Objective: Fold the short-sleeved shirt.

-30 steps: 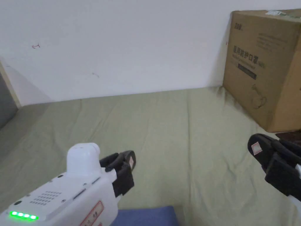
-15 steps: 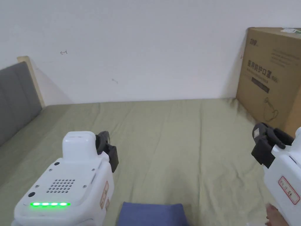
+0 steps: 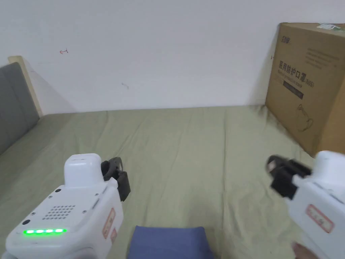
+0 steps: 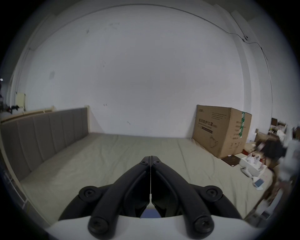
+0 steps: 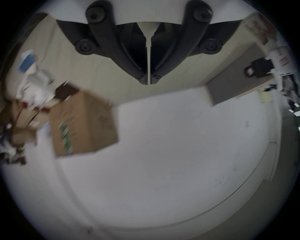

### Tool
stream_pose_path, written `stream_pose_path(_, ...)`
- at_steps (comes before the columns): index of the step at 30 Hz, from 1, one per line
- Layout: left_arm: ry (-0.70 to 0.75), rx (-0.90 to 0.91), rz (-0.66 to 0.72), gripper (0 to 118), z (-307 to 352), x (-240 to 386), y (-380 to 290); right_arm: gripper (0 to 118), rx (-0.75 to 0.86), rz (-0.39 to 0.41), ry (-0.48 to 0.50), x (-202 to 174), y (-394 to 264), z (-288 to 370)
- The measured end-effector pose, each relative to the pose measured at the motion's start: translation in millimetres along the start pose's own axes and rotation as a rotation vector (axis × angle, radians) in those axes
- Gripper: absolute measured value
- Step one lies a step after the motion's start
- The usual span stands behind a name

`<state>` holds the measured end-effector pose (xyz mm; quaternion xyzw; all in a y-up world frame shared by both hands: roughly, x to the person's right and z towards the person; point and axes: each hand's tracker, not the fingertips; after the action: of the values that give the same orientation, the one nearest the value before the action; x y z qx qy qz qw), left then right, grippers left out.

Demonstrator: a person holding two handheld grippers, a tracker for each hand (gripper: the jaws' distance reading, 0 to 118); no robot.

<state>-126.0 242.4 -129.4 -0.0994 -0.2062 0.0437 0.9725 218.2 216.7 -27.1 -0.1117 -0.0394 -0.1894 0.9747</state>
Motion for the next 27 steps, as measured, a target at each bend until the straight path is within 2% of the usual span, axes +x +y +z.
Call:
stream_pose_path(1,-0.03,-0.045,0.027,0,-3.3,-7.6,-2.6,2,-0.185,-0.069,0.092,2.6,-13.2,-23.5)
stream_pose_path(2,-0.062,-0.105,0.063,0,-7.2,-16.6,-6.9,2,-0.403,-0.131,0.141,4.6,-33.6,-51.4)
stream_pose_path(4,-0.073,-0.188,0.127,0,-12.0,-32.8,-17.1,2,-0.651,-0.205,0.184,5.7,-75.8,-87.1)
stream_pose_path(7,-0.078,-0.261,0.221,0,-15.2,-62.2,-36.5,2,-0.808,-0.225,0.19,9.3,-124.6,-114.3)
stream_pose_path(11,-0.163,-0.435,0.345,0,-33.0,-98.3,-61.7,2,-0.957,-0.15,0.047,25.3,-162.7,-141.1)
stream_pose_path(12,-0.197,-0.488,0.383,0,-39.8,-107.2,-69.4,2,-0.986,-0.164,0.046,33.7,-169.4,-145.1)
stream_pose_path(13,-0.239,-0.544,0.428,1,-47.1,-116.1,-78.5,2,-0.971,-0.237,0.099,43.8,-170.6,-146.2)
stream_pose_path(14,-0.279,-0.597,0.469,7,-56.3,-124.5,-91.0,2,-0.946,-0.315,0.121,52.0,-168.2,-146.0)
stream_pose_path(15,-0.32,-0.64,0.503,22,-62.0,-134.6,-102.2,2,-0.954,-0.344,0.108,57.0,-167.7,-146.4)
stream_pose_path(16,-0.375,-0.679,0.534,45,-69.6,-141.2,-114.4,2,-0.969,-0.353,0.116,59.9,-168.0,-146.5)
stream_pose_path(17,-0.446,-0.716,0.58,52,-78.0,-148.6,-128.3,2,-0.969,-0.349,0.13,62.5,-168.1,-146.6)
stream_pose_path(18,-0.49,-0.747,0.626,52,-85.6,-154.7,-141.7,2,-0.965,-0.345,0.134,63.7,-168.4,-145.6)
stream_pose_path(19,-0.53,-0.795,0.683,81,-94.9,-165.7,-160.1,2,-0.962,-0.345,0.14,64.1,-169.3,-144.3)
stream_pose_path(20,-0.567,-0.851,0.745,100,-103.7,-170.1,-174.7,2,-0.954,-0.342,0.142,57.9,-168.9,-139.3)
stream_pose_path(21,-0.601,-0.876,0.785,110,-110.2,-174.0,-186.8,2,-0.95,-0.346,0.142,57.6,-169.8,-138.0)
stream_pose_path(24,-0.608,-0.901,0.87,111,-130.9,-177.8,-223.3,2,-0.945,-0.392,0.135,59.2,-170.6,-138.7)
stream_pose_path(25,-0.622,-0.929,0.944,111,-140.0,-179.0,-239.1,2,-0.944,-0.406,0.133,59.6,-171.2,-137.8)
stream_pose_path(27,-0.78,-0.854,1.119,111,-150.6,-175.0,-249.8,2,-0.943,-0.419,0.134,60.2,-171.8,-136.4)
